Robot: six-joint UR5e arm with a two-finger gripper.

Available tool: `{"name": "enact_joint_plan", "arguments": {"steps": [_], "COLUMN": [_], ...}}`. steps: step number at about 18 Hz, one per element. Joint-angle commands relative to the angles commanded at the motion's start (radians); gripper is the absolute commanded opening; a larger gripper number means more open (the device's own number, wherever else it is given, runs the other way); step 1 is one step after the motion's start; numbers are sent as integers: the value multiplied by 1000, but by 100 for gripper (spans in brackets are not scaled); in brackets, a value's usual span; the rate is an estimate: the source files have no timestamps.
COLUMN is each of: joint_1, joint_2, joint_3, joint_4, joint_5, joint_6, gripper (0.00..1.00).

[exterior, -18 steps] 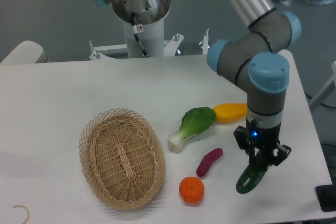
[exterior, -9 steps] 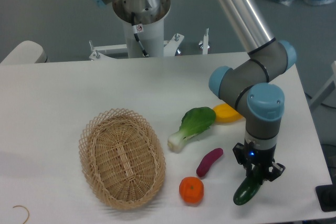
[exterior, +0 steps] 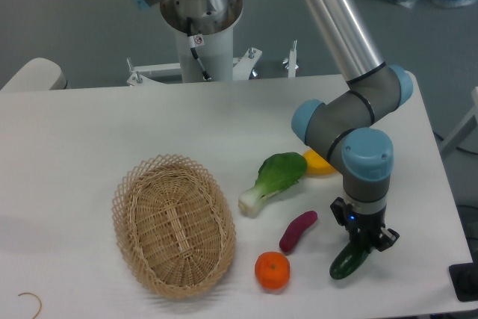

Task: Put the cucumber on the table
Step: 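Open the gripper and lift it away from the cucumber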

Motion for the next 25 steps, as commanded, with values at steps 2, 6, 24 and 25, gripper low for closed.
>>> {"name": "enact_joint_plan", "arguments": {"steps": [2,6,24,25], "joint_1": [0,2,21,41], "joint_2": [2,6,199,212], "joint_3": [-5,11,141,153], "joint_4": [0,0,-201,-231], "joint_5": [-2,-2,-11,-11], "joint_6": [0,2,121,159], "gripper": [29,100,100,100]}}
